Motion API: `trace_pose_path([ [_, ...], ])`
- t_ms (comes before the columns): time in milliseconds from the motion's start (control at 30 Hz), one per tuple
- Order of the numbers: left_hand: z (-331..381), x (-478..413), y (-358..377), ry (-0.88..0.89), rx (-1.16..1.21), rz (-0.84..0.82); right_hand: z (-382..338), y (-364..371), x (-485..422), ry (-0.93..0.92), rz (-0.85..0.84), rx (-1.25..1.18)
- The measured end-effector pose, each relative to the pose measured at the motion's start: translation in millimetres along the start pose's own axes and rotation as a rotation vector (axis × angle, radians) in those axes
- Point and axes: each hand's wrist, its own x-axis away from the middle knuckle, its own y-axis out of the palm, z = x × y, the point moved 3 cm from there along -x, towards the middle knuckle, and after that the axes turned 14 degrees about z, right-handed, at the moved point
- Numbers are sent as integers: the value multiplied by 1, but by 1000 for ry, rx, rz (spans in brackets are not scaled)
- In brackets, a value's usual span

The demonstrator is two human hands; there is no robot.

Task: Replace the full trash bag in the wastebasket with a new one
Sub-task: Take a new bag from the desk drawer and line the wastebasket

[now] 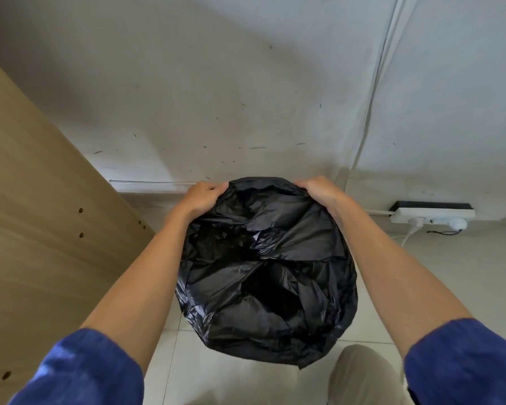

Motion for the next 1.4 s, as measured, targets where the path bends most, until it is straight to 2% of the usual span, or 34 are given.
trace_pose_path([
  [100,-1,-4,3,28,8,13,4,0,-9,-51,-14,-30],
  [267,-8,-5,0,205,-135,34,14,0,-19,-181,65,44],
  [333,-12,-5,-3,226,-154,47,14,-4,-20,-179,74,85],
  [467,-14,-2,-3,150,-82,8,21,-9,-21,-13,-7,99],
  [667,-18,-2,-2,81,-3,42,36,-16,-14,59,-24,-14],
  [833,-31,6,-20,10,107,32,48,-22,-2,-5,12,-284],
  [933,-40,21,-33,-25,137,-32,51,-23,8,-107,72,-239],
  [1067,-60,39,-31,-70,195,-98,50,-22,18,-107,100,-225],
  [1133,-69,46,-23,-93,320,-17,51,-22,22,-64,76,-216],
  [1233,-76,54,-15,-104,438,194,59,-25,37,3,27,-227],
  [1400,-72,57,-12,-156,445,279,93,-47,77,21,74,-363],
])
